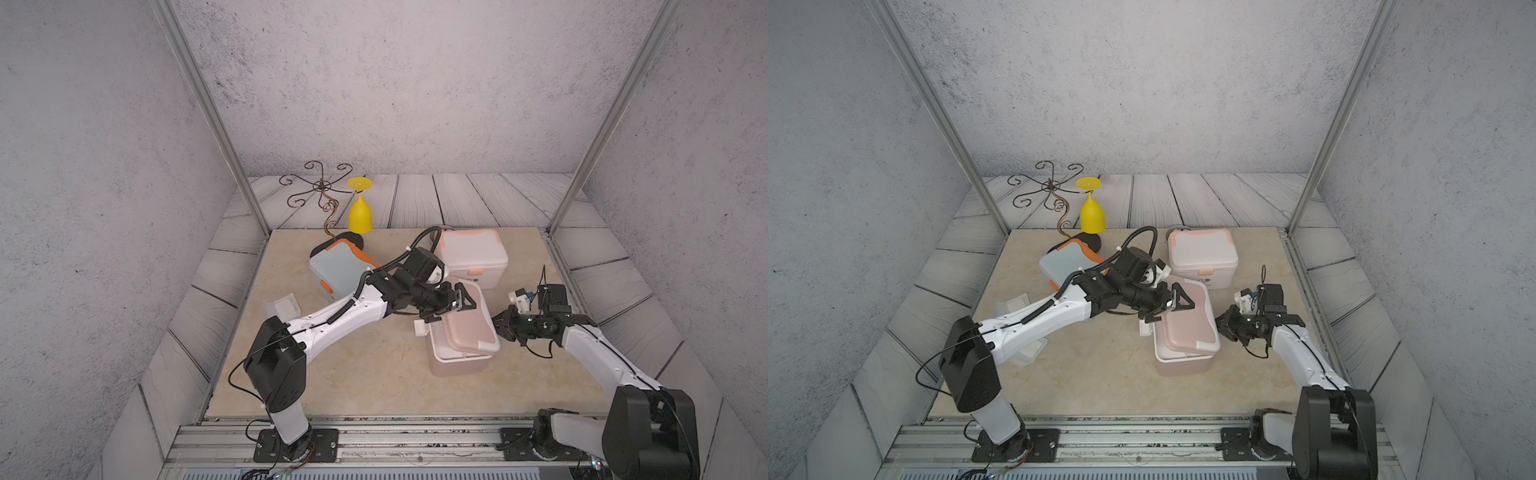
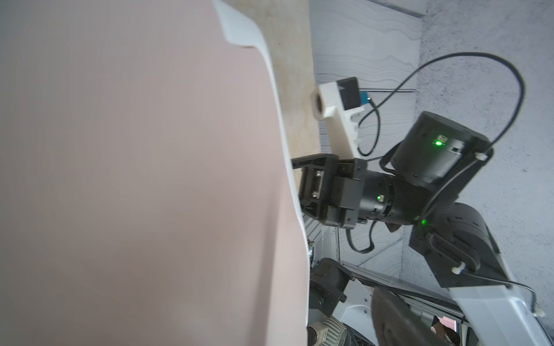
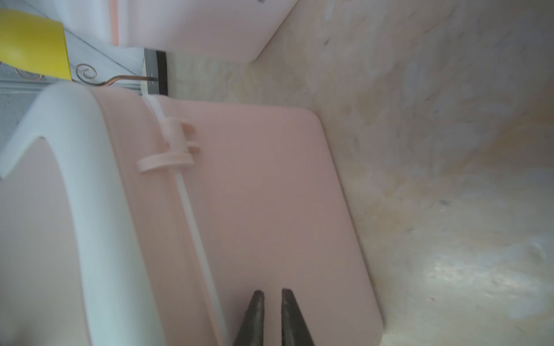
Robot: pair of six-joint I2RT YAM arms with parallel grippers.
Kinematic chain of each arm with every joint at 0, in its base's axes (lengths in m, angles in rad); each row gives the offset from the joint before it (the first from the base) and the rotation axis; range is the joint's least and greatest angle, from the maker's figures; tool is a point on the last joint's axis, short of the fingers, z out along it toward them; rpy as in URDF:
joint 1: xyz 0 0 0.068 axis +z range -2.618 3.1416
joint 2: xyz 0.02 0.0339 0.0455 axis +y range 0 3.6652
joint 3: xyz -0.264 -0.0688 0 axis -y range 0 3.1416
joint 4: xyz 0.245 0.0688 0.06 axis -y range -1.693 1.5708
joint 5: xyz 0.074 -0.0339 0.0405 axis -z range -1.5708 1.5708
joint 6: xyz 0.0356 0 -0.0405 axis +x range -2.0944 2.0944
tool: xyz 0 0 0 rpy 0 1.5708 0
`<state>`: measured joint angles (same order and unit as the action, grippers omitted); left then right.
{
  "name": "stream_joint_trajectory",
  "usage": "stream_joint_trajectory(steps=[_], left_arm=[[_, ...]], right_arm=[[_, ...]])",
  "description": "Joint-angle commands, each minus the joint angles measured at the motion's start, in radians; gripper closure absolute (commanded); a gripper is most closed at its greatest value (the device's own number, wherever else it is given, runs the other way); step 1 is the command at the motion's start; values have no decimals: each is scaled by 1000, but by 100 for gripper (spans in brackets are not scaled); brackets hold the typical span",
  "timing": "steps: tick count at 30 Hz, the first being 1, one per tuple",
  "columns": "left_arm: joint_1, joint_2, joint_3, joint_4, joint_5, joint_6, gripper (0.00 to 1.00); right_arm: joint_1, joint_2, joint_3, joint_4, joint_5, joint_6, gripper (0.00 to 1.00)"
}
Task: Open first aid kits and take out gauze
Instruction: Open the lid of the first aid kit.
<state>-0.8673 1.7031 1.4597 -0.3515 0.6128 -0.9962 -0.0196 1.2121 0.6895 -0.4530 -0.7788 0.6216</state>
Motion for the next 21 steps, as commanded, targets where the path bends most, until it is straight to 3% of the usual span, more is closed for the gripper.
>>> stream_joint_trajectory(steps=[1,15,21], left_arm=[[-1,-47,20,55,31,-16,12],[-13,-35,160,13,40,4,12],[-45,1,201,64,64,-28,12]], right_arm=[[18,-45,-4,-8,-42,21,85],[104,-104,-31,17,-2,89,84],[101,-181,17,-103,115,41,73]])
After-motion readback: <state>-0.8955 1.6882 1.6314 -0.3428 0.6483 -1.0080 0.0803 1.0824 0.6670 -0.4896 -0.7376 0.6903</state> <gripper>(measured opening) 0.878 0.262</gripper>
